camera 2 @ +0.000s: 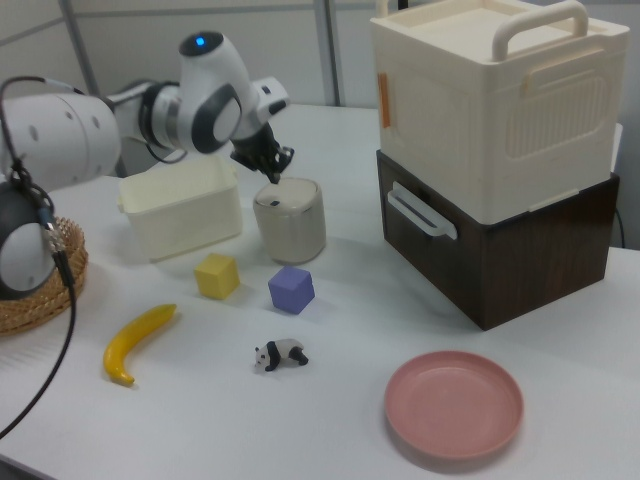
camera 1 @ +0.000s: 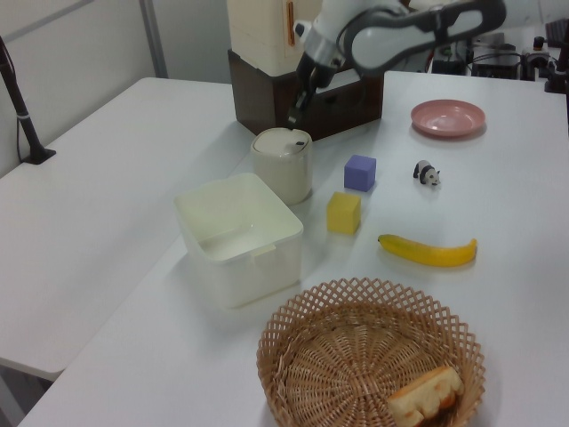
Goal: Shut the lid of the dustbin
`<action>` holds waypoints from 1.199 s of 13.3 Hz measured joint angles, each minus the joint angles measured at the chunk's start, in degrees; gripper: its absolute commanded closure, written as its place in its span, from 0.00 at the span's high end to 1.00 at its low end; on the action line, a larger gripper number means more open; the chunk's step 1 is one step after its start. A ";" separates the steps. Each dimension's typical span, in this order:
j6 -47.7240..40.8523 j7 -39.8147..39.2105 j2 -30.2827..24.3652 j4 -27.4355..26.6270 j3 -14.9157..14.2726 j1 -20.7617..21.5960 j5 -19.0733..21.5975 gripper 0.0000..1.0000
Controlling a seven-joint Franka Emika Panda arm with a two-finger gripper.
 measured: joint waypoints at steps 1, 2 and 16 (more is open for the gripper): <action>-2.49 0.04 -1.55 0.01 0.00 0.10 0.00 0.00; -5.18 0.38 -3.11 -0.05 0.01 0.18 0.00 0.00; -36.92 1.93 -30.75 -17.86 -0.51 -4.37 -2.33 0.90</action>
